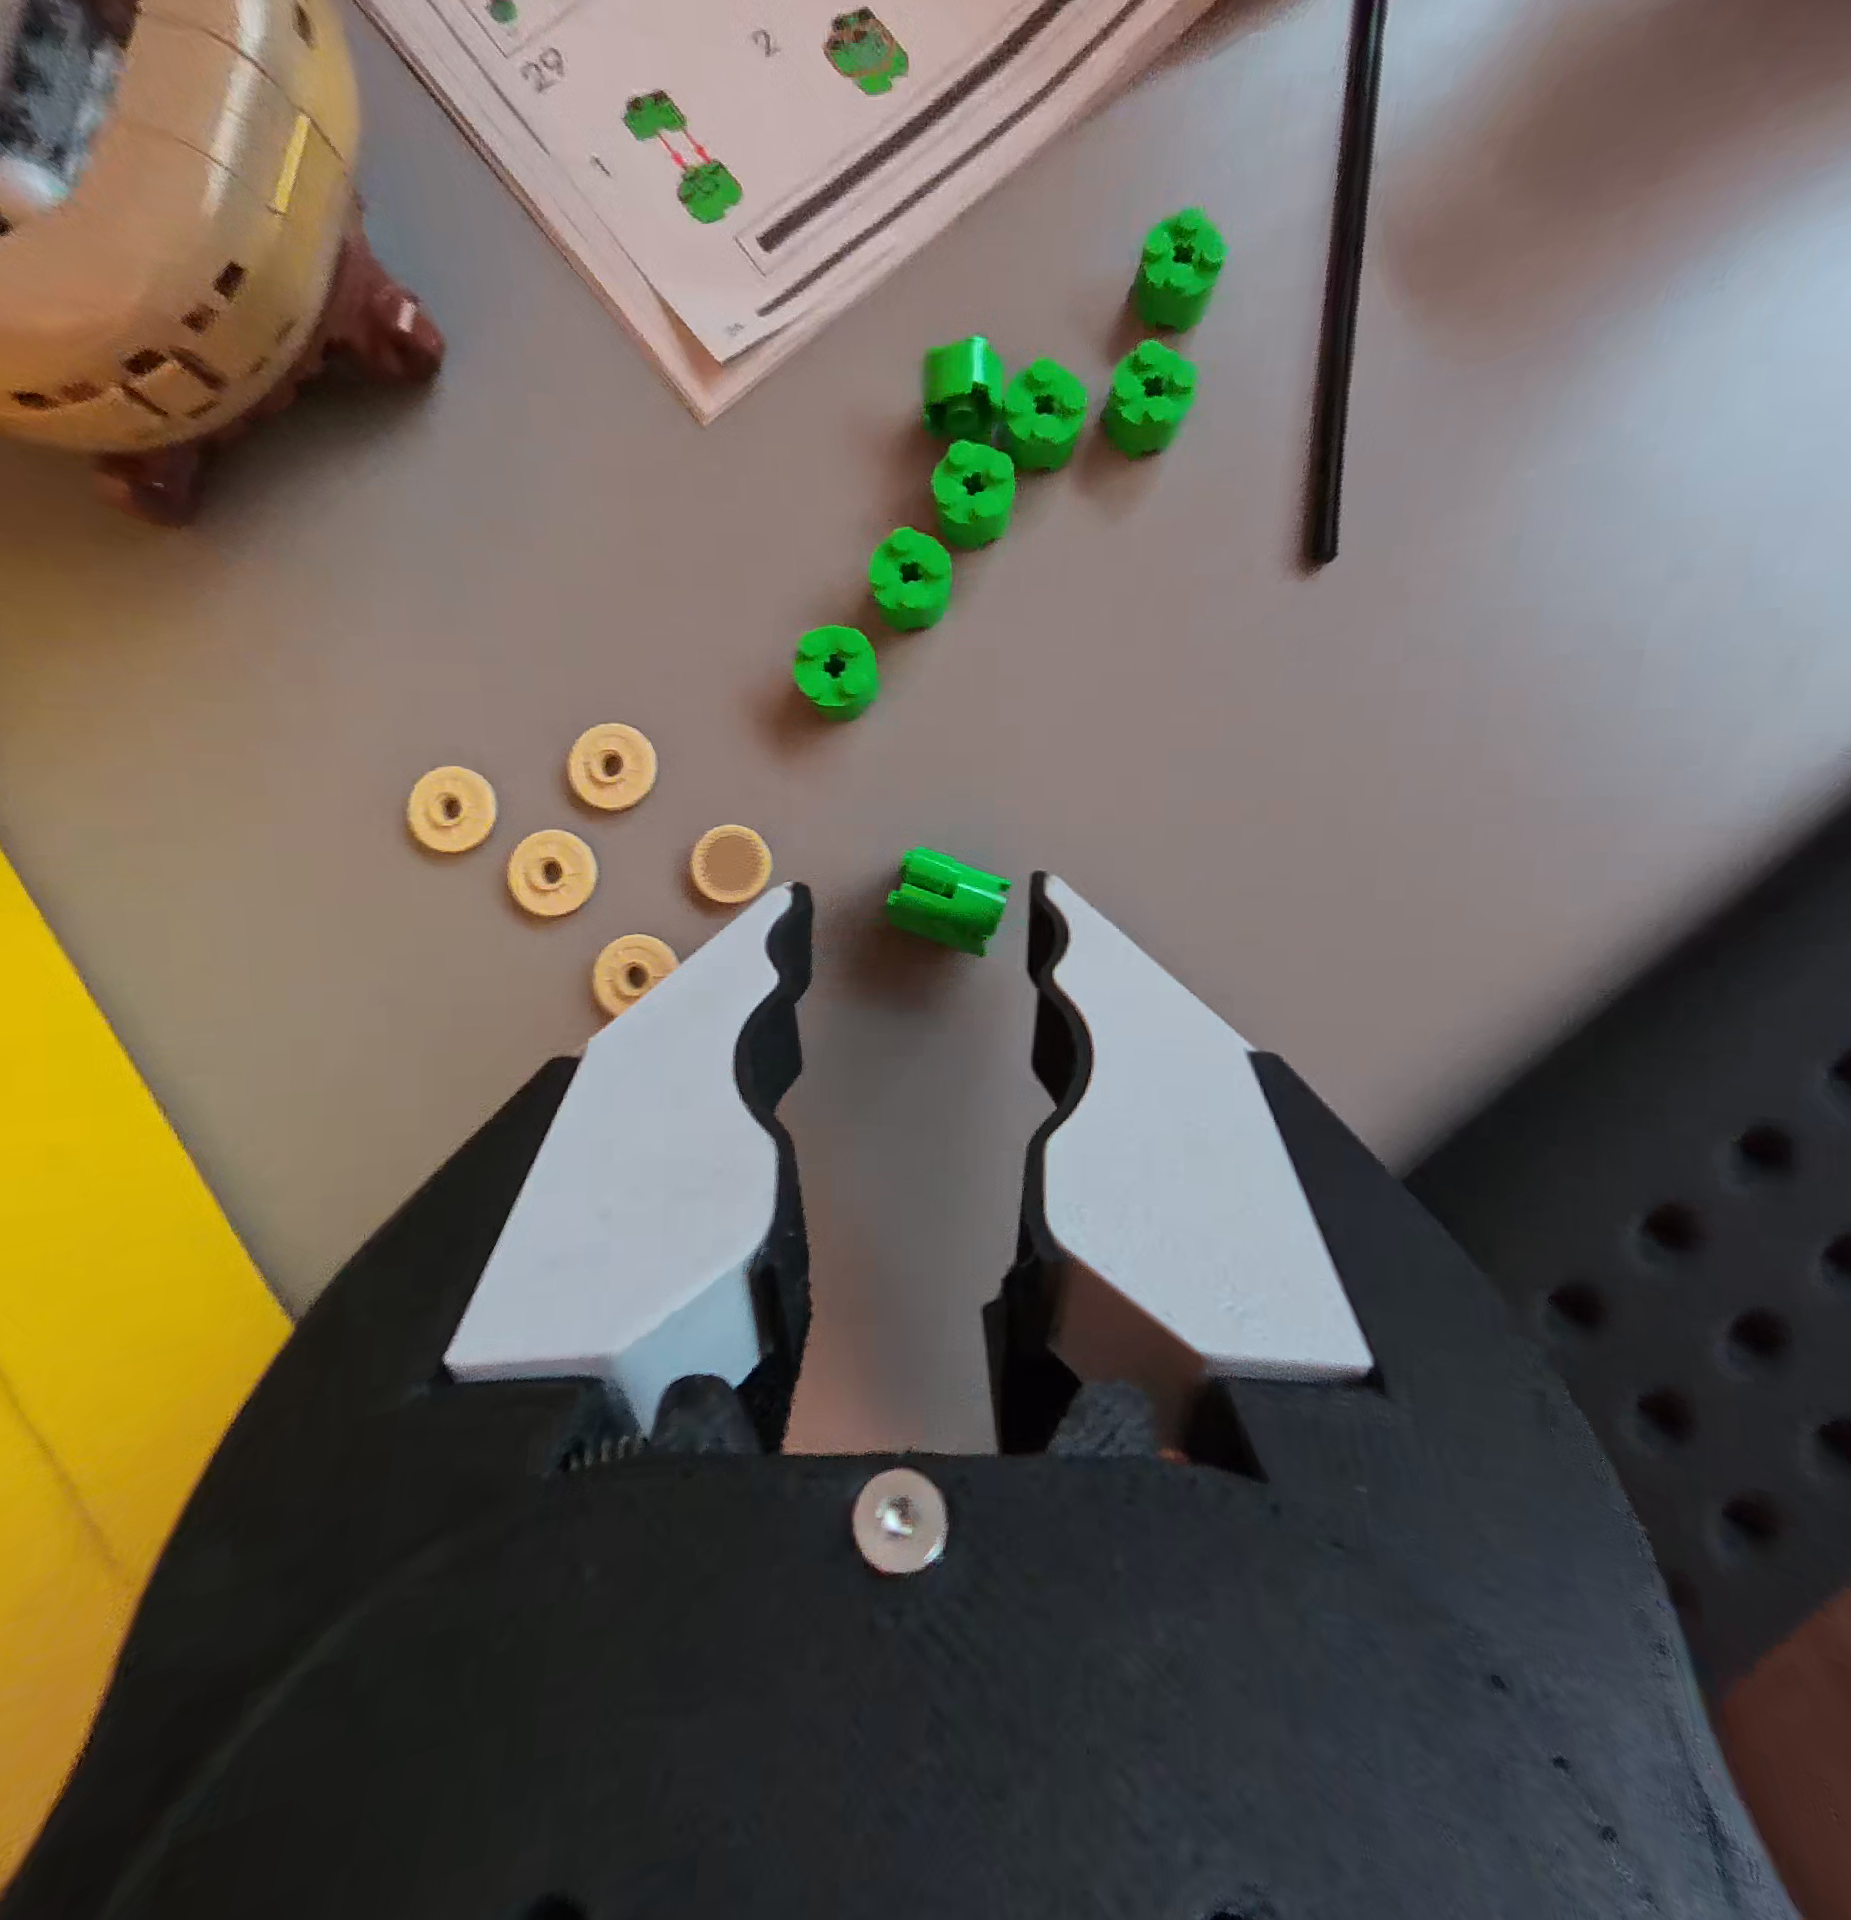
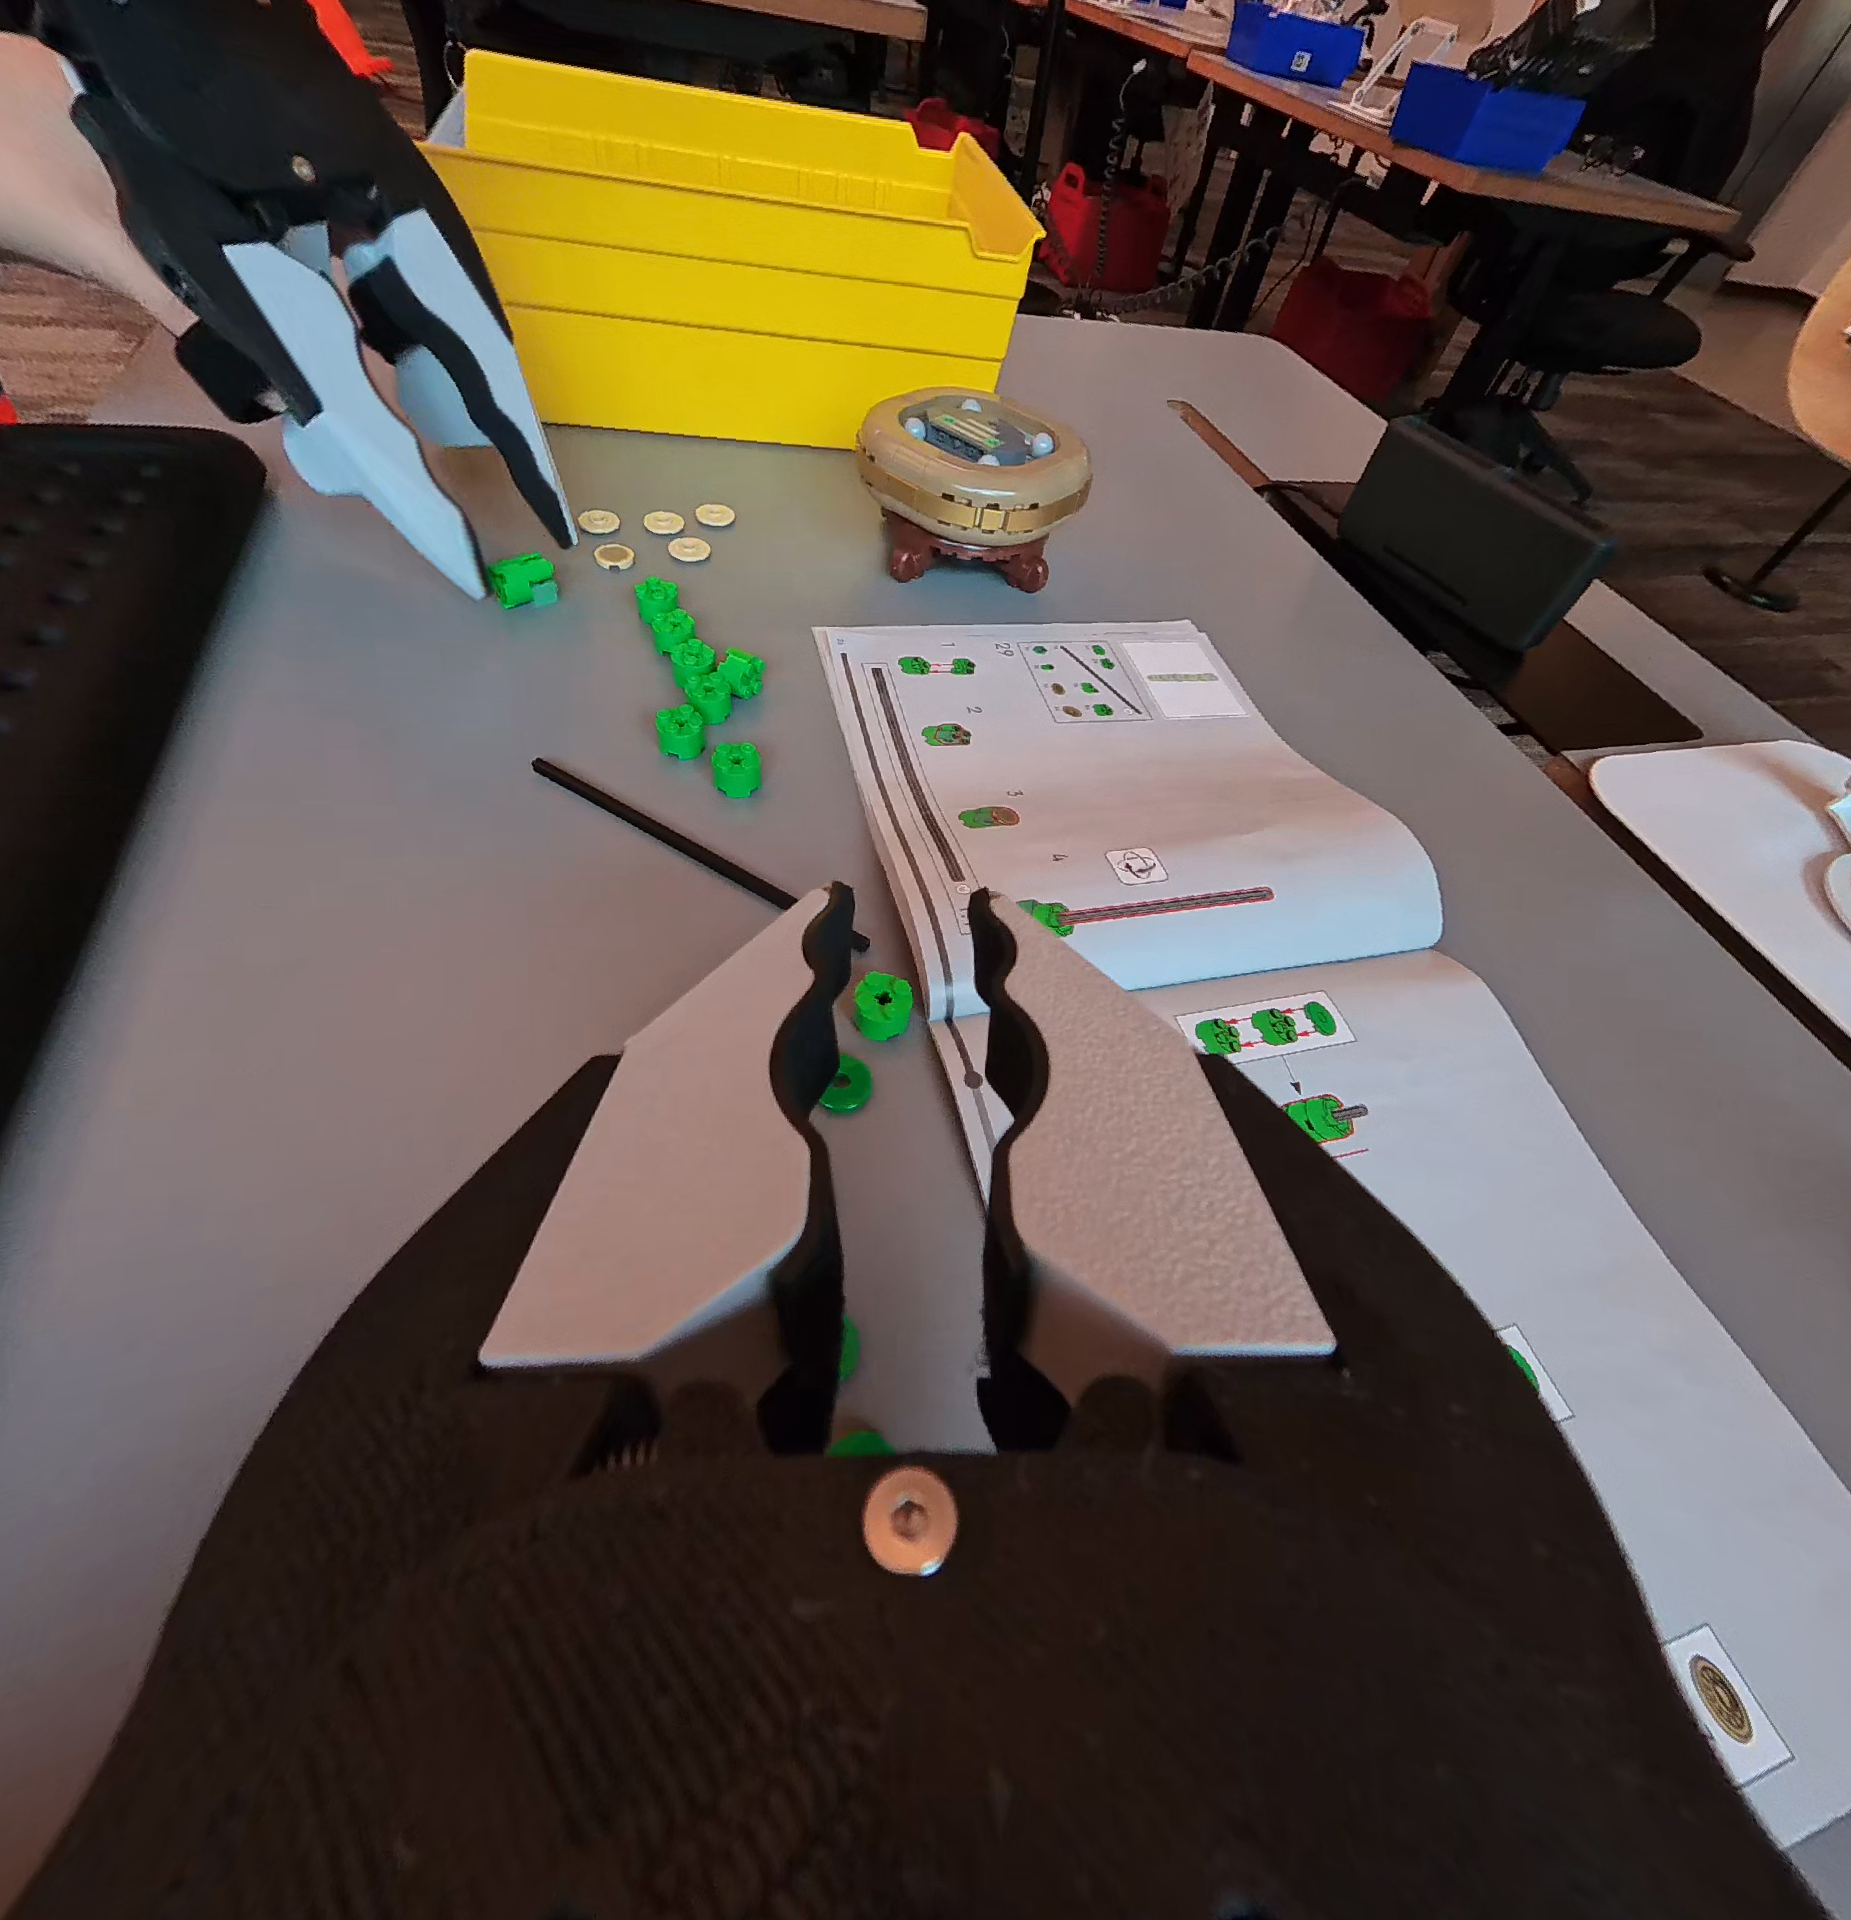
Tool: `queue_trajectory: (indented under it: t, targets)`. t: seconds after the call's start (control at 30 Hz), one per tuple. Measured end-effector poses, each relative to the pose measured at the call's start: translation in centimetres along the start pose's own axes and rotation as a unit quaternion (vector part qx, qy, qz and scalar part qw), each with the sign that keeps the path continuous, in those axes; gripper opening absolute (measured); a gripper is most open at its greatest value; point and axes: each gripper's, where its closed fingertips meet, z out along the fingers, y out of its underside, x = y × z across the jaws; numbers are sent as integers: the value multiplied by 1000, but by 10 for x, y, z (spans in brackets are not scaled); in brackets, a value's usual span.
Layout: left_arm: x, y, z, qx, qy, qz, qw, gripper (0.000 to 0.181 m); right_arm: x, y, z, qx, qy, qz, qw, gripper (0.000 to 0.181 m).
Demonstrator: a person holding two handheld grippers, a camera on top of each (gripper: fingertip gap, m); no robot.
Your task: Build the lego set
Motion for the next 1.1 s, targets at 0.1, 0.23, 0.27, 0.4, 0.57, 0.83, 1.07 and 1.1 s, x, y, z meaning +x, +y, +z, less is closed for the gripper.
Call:
queue_trajectory:
  t: [0.1, 0.23, 0.27, 0.4, 0.57, 0.83, 1.07, 1.1]
  targets:
    - [3, 0, 5, 0, -22, 48, 999, 42, -1, 0, 0, -1, -1, -2, 1000, 22]
    - [3, -4, 5, 20, -24, 56, 998, 20, -3, 1, 1, -6, -6, -3, 1000, 21]
    - [3, -4, 5, 24, -15, 47, 999, 20, -4, 2, 2, -8, -8, -3, 1000, 21]
    - [15, -24, -15, 115, 17, 39, 993, 20, -15, -4, 7, -2, -24, 1, 1000, 21]
    - [89, -72, -91, 348, 67, 167, 920, 20, -96, -91, 19, 126, -238, 184, 945, 24]
    - [149, -87, -141, 443, 85, 280, 847, 20, -184, -123, 38, 34, -505, 283, 815, 36]
    - [155, -81, -135, 441, 95, 299, 841, 19, -206, -128, 35, 26, -556, 316, 768, 31]
    - [156, -81, -134, 441, 96, 302, 840, 19, -208, -126, 36, 19, -556, 317, 768, 27]
